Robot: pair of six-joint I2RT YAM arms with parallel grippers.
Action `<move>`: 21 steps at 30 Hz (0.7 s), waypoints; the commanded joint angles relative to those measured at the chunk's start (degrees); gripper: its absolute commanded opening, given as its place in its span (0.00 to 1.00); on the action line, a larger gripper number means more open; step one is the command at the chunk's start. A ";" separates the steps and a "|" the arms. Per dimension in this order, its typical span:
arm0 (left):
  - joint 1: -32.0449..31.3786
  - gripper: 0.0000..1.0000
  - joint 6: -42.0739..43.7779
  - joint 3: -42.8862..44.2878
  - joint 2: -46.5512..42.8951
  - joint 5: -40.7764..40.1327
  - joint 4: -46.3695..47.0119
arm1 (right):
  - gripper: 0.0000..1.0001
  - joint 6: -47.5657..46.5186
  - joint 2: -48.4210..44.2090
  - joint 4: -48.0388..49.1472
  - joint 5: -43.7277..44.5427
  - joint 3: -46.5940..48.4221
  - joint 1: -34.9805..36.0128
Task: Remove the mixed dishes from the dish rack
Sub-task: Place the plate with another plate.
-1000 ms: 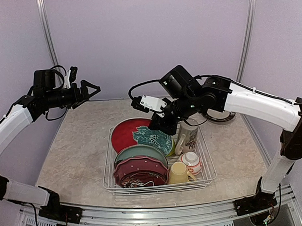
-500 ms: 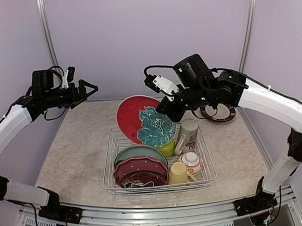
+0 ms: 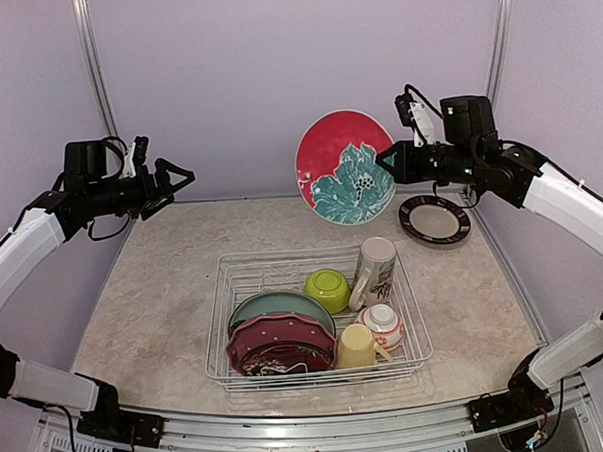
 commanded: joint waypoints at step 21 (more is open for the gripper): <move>-1.75 0.99 -3.02 0.46 -1.16 4.24 0.52 | 0.00 42.90 2.43 52.78 -11.42 -27.06 -38.94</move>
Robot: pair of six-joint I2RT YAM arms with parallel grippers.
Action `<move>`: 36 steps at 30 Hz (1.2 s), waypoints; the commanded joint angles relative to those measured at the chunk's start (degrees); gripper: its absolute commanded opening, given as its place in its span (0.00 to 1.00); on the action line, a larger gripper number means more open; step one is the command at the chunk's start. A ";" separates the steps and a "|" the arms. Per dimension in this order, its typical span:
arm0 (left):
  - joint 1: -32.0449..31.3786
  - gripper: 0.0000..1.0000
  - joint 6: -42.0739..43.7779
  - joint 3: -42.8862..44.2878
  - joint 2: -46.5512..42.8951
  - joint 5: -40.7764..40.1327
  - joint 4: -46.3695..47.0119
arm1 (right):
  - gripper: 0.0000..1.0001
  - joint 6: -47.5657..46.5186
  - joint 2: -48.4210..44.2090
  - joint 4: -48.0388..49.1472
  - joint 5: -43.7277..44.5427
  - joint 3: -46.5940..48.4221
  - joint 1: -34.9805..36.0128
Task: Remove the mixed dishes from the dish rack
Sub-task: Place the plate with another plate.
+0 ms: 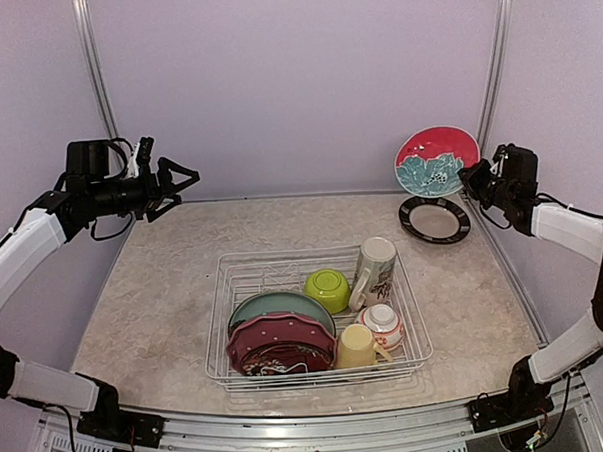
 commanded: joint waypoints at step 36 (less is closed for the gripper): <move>0.72 0.99 0.20 0.50 3.02 1.40 0.30 | 0.00 22.73 36.71 38.87 -9.72 1.62 -11.45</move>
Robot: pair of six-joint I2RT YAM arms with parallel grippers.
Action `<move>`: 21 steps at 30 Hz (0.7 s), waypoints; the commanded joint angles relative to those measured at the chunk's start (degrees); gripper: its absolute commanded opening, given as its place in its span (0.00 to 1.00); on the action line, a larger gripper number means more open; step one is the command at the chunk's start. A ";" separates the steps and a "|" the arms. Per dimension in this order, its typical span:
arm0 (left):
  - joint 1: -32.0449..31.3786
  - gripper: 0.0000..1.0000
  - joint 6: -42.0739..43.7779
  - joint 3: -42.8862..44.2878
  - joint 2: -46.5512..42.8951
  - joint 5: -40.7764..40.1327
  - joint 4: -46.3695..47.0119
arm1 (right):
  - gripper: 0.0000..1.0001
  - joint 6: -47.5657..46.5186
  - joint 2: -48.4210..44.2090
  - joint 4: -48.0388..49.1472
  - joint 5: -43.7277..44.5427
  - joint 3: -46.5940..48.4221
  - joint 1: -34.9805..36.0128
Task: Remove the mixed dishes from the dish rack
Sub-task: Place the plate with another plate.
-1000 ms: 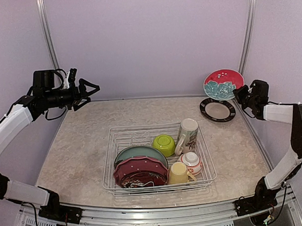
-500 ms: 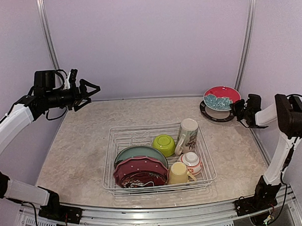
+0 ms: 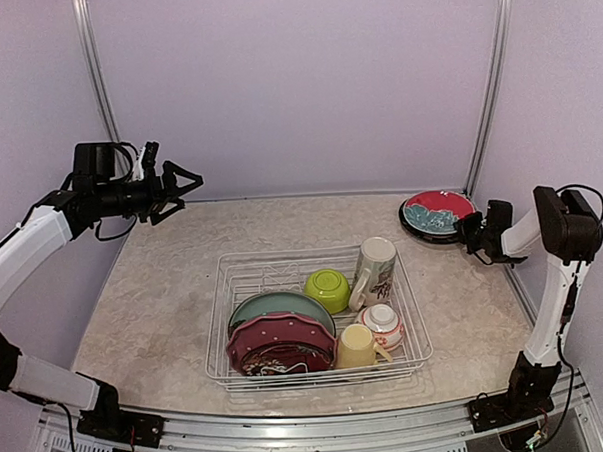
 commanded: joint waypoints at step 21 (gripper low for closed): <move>-0.21 0.99 0.23 0.39 -0.28 0.66 0.35 | 0.80 -15.32 -7.71 -20.57 0.30 6.87 -0.60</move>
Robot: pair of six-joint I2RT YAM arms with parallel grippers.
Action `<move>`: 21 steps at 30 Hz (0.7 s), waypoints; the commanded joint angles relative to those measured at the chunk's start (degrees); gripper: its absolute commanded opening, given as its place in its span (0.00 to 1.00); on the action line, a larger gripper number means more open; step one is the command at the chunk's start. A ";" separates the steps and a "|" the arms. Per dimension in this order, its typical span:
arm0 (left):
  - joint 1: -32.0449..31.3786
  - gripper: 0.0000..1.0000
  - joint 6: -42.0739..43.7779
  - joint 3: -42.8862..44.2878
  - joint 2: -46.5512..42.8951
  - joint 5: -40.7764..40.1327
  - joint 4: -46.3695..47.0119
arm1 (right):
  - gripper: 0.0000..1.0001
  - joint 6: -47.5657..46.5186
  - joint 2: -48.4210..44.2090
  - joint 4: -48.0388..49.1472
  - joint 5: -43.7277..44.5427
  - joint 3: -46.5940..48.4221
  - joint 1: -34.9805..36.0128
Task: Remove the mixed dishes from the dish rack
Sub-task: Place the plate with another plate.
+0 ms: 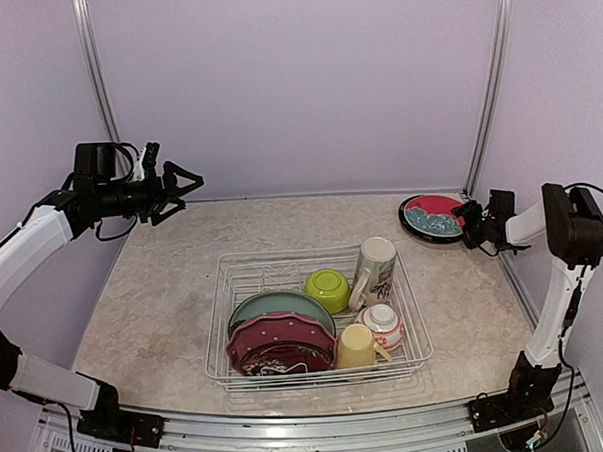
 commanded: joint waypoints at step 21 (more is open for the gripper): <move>-1.27 0.99 3.66 1.86 -1.35 -4.32 -2.91 | 1.00 -33.99 -29.93 -41.41 17.08 -6.57 8.02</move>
